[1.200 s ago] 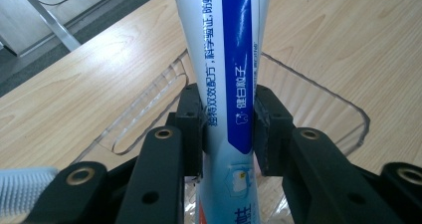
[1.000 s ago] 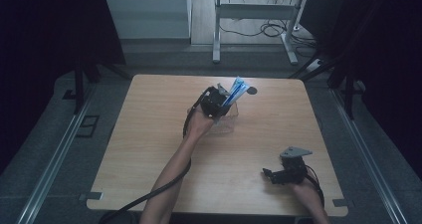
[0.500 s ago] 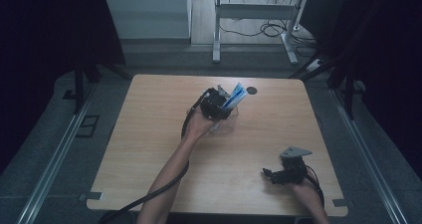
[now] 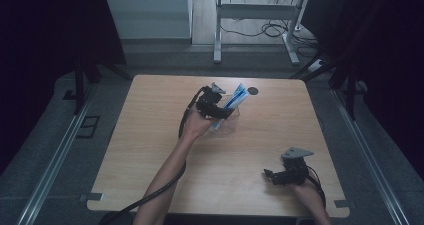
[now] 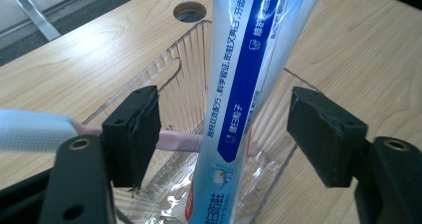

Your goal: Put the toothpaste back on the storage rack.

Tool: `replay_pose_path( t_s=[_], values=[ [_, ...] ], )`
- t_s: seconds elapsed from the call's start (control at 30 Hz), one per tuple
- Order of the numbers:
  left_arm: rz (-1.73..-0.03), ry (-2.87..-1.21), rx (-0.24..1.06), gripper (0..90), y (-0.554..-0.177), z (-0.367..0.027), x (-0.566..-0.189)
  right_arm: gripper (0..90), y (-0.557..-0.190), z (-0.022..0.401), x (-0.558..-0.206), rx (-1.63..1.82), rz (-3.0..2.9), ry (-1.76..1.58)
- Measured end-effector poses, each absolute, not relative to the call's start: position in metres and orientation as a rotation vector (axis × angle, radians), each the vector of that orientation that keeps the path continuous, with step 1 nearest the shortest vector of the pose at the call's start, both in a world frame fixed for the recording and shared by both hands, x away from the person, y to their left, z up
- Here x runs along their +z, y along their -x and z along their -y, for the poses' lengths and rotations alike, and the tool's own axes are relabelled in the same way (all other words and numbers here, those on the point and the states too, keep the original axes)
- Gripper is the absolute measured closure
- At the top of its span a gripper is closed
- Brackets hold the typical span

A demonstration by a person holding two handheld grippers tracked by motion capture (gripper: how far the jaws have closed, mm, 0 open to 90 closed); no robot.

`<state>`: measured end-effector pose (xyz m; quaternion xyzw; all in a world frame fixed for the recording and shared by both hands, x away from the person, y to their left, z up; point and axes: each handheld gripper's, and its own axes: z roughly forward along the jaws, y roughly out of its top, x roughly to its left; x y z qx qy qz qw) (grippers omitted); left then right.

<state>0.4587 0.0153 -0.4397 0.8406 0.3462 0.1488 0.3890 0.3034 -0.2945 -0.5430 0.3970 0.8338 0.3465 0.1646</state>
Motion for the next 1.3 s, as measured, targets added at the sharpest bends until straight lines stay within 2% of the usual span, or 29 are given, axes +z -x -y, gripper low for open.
replay_pose_path(
  t_s=[0.43, 1.3],
  values=[
    [-0.889, -2.101, 0.344, 14.8, -0.452, -0.027, -0.432, 3.3, -0.303, 0.295, -0.543, 0.987, -2.375, -1.131],
    [-0.863, -2.061, 0.354, 12.9, -0.419, -0.059, -0.427, 3.3, -0.303, 0.294, -0.543, 0.986, -2.375, -1.133]
  ],
)
